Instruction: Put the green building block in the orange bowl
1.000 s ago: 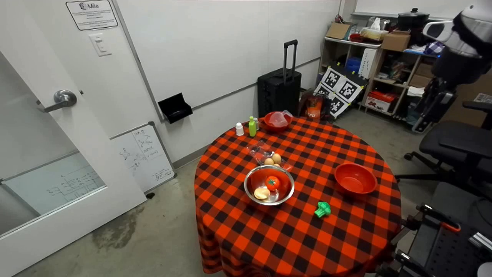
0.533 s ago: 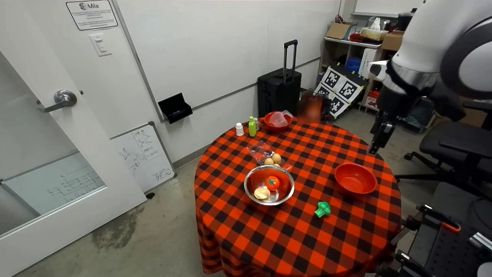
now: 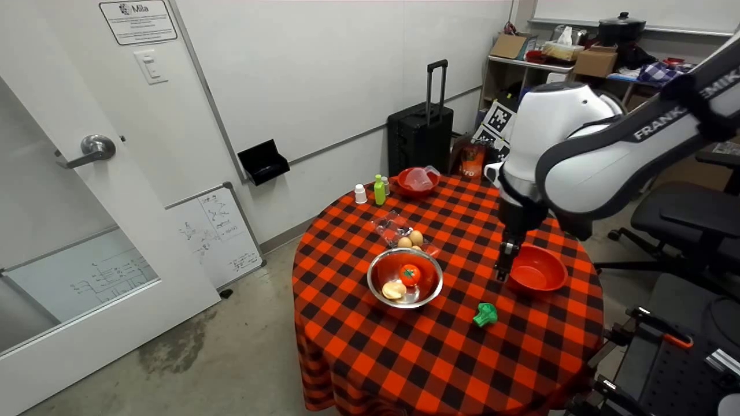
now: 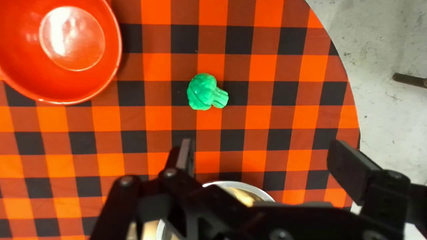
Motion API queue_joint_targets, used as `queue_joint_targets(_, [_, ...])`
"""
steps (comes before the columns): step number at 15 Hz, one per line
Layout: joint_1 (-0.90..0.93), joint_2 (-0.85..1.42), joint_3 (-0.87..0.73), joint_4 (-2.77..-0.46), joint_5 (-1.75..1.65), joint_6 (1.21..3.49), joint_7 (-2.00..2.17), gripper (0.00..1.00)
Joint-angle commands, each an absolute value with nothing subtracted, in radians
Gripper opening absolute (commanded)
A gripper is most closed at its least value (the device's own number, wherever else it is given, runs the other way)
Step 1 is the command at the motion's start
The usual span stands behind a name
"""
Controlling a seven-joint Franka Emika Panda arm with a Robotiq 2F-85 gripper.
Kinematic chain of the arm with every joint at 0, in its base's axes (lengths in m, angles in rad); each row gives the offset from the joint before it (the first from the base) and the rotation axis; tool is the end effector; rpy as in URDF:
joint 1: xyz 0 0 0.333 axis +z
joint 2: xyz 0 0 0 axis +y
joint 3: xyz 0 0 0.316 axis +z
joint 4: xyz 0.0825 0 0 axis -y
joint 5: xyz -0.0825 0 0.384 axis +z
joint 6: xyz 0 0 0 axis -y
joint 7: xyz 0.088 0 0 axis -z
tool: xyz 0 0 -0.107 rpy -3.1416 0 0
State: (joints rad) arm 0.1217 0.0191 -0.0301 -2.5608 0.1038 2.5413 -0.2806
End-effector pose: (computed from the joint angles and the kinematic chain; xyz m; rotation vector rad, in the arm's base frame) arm 0.4449 0.0396 0.2560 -3.0501 -0.4382 0.0509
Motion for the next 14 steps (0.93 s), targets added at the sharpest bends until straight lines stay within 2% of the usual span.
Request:
queue_joint_targets(1, [0.087,0.228,0.023,-2.443,0.172,2.585,-0.295,1.0])
queue_joint_targets(14, [0.085,0.546,0.001,-2.299,0.069,2.663,0.045,1.0])
